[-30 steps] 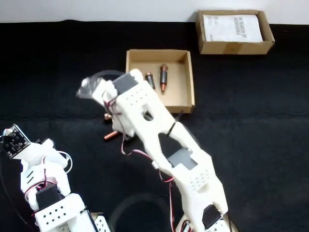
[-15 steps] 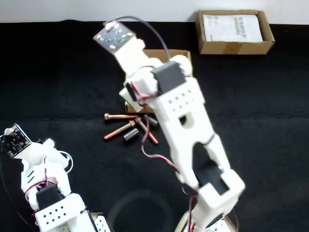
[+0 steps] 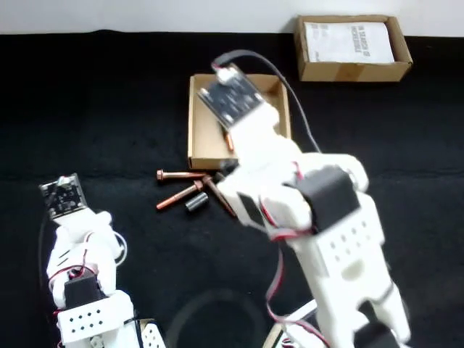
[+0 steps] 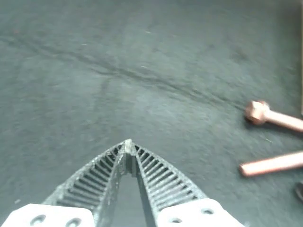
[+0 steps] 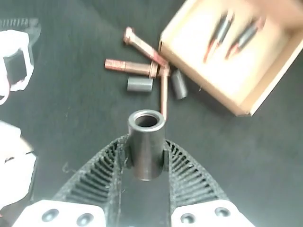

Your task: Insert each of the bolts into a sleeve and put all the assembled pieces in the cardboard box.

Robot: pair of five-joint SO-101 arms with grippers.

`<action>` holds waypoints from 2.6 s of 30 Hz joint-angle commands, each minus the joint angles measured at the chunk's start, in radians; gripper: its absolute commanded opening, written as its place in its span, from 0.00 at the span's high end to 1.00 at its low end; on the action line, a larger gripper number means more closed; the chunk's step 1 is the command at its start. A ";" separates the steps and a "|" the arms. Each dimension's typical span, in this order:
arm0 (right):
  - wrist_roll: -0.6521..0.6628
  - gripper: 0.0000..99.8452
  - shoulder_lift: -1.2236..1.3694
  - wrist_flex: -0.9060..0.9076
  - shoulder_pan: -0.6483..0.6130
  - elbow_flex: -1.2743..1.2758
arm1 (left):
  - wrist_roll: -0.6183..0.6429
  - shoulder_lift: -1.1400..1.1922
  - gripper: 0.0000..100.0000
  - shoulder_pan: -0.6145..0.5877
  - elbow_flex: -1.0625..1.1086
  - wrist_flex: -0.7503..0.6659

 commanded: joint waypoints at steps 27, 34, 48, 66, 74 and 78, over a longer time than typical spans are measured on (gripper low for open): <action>-0.190 0.99 -0.713 -0.142 0.105 0.912 | 0.086 0.799 0.88 0.331 -1.036 0.655; -0.186 0.99 -0.926 -0.437 0.101 1.165 | -0.003 1.181 0.88 0.331 -1.322 0.802; -0.054 0.99 -1.113 -0.780 0.136 1.489 | -0.405 1.434 0.88 0.483 -1.362 0.821; -0.058 0.99 -1.115 -1.066 0.320 1.709 | -0.749 1.856 0.88 0.512 -1.644 0.694; -0.058 0.99 -1.115 -1.115 0.320 1.710 | -0.944 1.977 0.81 0.565 -1.797 0.695; -0.058 0.99 -1.115 -1.113 0.321 1.710 | -0.977 2.057 0.82 0.590 -1.873 0.687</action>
